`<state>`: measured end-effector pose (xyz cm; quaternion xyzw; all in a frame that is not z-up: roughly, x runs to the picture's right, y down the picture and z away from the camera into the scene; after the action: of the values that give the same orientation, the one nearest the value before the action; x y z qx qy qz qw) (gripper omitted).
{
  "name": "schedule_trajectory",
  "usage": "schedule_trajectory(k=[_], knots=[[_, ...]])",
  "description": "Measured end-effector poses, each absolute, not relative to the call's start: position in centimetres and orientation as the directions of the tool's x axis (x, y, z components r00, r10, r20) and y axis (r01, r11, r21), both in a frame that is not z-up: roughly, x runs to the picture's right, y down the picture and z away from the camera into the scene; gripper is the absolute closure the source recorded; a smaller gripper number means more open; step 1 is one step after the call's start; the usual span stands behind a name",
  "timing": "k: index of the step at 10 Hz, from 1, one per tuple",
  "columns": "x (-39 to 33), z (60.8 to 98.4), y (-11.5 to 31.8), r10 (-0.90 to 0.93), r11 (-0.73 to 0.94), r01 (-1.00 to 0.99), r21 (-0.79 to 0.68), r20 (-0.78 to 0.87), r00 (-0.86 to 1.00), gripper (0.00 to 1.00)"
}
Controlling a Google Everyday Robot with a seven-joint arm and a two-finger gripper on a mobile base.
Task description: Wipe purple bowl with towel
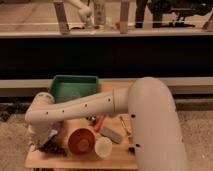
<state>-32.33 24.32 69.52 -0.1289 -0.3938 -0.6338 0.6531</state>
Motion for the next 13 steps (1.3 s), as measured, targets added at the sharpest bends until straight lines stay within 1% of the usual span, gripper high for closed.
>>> schedule_trajectory(k=[2, 4, 9, 11, 13], knots=[[-31.7, 69.2, 24.3, -0.727, 0.179, 0.931, 0.318, 0.680, -0.093, 0.97], [-31.8, 70.0, 23.1, -0.726, 0.189, 0.932, 0.308, 0.684, -0.079, 0.97], [-32.2, 76.5, 14.3, -0.732, 0.207, 0.940, 0.271, 0.680, -0.034, 0.97], [-31.3, 78.3, 12.5, -0.729, 0.218, 0.944, 0.246, 0.685, -0.010, 0.97], [-30.9, 79.2, 12.3, -0.727, 0.222, 0.950, 0.219, 0.686, 0.011, 0.97]])
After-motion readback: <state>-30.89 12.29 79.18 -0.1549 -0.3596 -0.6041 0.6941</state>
